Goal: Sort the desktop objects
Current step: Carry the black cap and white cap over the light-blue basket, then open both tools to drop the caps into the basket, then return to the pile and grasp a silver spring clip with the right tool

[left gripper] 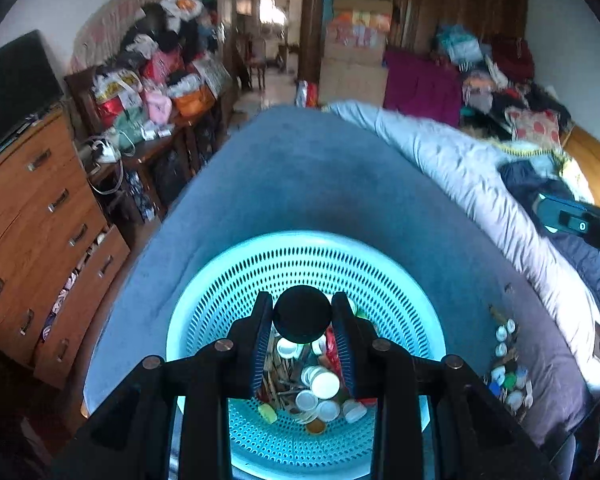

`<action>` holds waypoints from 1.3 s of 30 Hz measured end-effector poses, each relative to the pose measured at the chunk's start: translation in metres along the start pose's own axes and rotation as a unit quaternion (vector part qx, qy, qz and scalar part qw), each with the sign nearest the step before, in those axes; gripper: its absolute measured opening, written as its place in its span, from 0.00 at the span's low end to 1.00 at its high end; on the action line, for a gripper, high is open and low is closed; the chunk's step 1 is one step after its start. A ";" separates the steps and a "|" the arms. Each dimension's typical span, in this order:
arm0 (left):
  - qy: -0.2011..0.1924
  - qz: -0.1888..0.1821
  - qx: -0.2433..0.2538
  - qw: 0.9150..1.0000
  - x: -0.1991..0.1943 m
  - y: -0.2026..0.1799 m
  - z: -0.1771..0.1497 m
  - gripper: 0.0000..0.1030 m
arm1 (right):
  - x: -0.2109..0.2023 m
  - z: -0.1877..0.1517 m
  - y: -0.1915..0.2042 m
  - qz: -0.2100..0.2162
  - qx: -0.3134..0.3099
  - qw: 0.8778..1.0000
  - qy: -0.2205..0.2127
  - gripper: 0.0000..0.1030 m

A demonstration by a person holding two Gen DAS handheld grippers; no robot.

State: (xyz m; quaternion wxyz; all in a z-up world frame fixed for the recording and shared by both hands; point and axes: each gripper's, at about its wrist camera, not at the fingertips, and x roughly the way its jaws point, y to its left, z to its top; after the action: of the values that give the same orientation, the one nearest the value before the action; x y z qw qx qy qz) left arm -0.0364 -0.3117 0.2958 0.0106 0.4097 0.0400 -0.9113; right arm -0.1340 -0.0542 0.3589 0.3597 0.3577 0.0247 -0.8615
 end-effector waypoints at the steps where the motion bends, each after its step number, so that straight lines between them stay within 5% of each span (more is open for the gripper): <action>1: 0.014 -0.004 0.002 1.000 0.008 0.001 0.002 0.30 | 0.006 0.003 0.001 0.003 -0.001 1.000 0.009 0.29; 8: 0.069 -0.005 0.000 0.998 0.050 0.000 0.003 0.30 | 0.039 0.007 0.000 0.032 0.006 0.998 0.060 0.29; 16: 0.074 0.003 -0.003 0.997 0.066 -0.002 0.000 0.30 | 0.051 0.004 -0.001 0.037 0.006 0.997 0.064 0.29; 19: 0.070 0.012 0.000 0.998 0.066 -0.005 0.001 0.42 | 0.052 0.005 0.000 0.042 0.007 0.997 0.058 0.37; 20: 0.066 0.015 0.000 0.998 0.064 -0.006 0.001 0.50 | 0.052 0.005 0.000 0.047 0.009 0.997 0.057 0.47; 22: 0.058 0.023 0.001 0.998 0.061 -0.009 0.001 0.51 | 0.050 0.004 0.000 0.045 0.007 0.998 0.048 0.56; 28: 0.020 0.013 0.003 1.000 0.038 -0.019 0.000 0.51 | 0.016 -0.007 -0.004 0.055 0.001 0.998 0.009 0.56; 34: -0.062 -0.055 0.076 0.994 -0.012 -0.082 -0.025 0.56 | -0.080 -0.092 -0.070 -0.015 0.003 0.998 -0.054 0.61; 39: -0.078 -0.149 0.114 0.979 -0.017 -0.159 -0.084 0.58 | -0.126 -0.203 -0.146 -0.110 0.064 0.991 -0.040 0.65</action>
State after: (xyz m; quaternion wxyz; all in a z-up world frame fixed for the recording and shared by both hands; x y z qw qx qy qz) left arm 0.0295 -0.1469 0.2632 -0.1694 0.3250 -0.0045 -0.9304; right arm -0.0443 0.1909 0.2563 0.2401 0.3403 -0.0054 -0.9091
